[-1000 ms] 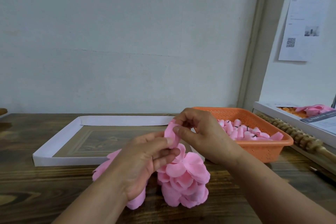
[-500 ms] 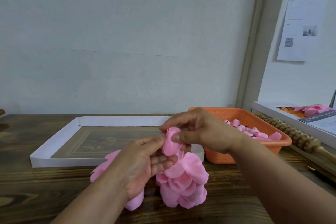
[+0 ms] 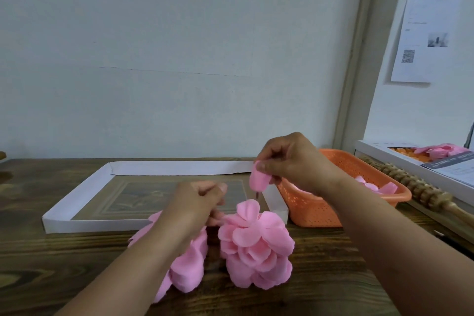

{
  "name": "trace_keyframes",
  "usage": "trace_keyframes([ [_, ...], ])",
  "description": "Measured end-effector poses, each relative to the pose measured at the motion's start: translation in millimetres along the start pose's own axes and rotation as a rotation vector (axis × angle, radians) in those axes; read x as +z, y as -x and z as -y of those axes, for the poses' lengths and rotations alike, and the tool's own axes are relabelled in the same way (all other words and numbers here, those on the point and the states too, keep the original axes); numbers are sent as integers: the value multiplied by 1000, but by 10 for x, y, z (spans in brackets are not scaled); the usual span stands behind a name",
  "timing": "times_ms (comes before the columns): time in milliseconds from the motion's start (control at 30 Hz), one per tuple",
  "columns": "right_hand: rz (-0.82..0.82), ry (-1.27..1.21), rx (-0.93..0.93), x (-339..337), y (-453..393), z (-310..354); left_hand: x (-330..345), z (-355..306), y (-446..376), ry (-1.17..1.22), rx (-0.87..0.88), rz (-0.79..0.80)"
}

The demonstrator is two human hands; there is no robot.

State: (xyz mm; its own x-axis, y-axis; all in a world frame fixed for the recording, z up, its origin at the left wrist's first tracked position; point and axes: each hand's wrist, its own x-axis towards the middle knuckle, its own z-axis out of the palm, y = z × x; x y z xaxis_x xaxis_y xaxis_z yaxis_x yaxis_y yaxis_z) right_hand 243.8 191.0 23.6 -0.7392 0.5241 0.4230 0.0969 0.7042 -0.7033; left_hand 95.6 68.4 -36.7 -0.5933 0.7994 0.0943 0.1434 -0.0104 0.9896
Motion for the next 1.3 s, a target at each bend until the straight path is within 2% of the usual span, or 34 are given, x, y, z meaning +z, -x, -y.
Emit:
trace_keyframes([
  [67, -64, 159, 23, -56, -18, -52, -9, 50, -127, -356, 186, -73],
  [133, -89, 214, 40, -66, -22, -102, 35, 67, -239, -621, 268, -30],
  [233, -102, 218, 61, -47, -11, -172, 176, 54, -379, -798, 211, 113],
  [333, -102, 200, 73, -40, 6, -200, 296, 58, -495, -961, 128, 188],
  [467, -99, 187, 90, -34, 32, -196, 397, 91, -517, -820, 22, 249],
  [667, -113, 185, 102, -70, 80, -180, 421, 93, -513, -619, 90, 170],
  [767, -124, 189, 100, -75, 94, -166, 421, 68, -511, -540, 55, 228],
  [900, -121, 189, 103, -81, 118, -141, 425, 62, -476, -681, 67, 361],
  [1167, -113, 159, 100, -115, 169, -80, 433, 10, -473, -755, 212, 256],
  [1300, -110, 147, 101, -129, 207, -60, 411, -20, -465, -746, 231, 237],
])
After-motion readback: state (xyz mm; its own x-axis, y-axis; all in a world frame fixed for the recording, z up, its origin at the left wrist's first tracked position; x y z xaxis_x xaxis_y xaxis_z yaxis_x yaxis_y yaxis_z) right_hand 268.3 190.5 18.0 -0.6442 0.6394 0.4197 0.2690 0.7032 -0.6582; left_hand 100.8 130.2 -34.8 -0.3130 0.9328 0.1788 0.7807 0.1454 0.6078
